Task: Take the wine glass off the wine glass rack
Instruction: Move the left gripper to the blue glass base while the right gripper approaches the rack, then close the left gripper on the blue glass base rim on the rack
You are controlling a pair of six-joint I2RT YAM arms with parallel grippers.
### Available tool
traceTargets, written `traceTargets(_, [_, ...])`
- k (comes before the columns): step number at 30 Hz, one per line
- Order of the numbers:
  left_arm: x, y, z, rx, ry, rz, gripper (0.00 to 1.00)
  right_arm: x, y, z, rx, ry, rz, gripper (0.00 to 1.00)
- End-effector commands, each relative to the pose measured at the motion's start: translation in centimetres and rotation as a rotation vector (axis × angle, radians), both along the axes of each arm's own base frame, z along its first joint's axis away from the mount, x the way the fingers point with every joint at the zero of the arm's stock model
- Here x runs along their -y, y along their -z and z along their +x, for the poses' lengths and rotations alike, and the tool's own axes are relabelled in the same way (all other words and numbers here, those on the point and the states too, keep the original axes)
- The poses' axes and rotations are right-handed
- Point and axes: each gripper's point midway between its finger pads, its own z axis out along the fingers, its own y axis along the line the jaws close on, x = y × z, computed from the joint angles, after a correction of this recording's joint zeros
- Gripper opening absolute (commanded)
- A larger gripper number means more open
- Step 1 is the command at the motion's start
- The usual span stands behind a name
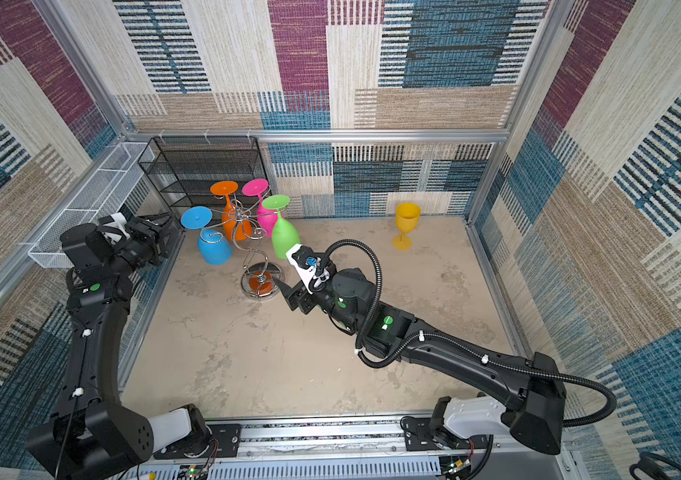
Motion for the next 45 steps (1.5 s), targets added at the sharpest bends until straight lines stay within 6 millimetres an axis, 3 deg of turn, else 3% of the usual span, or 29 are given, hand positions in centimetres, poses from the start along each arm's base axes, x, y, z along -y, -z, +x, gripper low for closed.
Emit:
traceTargets(1, [0.6,-1.5,0.5,0.055,0.029,-0.004,0.56,0.2,-0.9,0.1,0.024,0.016,0.032,0.81])
traceTargets(16, [2.1,0.7,1.7,-0.022,0.048,0.034,0.48,0.7,-0.2,0.4,0.018,0.044,0.022,0.81])
traceTargets(31, [1.8,0.6,1.6,-0.024,0.030,0.070,0.12,0.9,-0.1,0.6,0.014,0.061,0.028,0.81])
traceTargets(45, [1.8,0.6,1.5,-0.025,0.024,0.086,0.01,0.8,0.0,0.9,0.015,0.070,0.023,0.81])
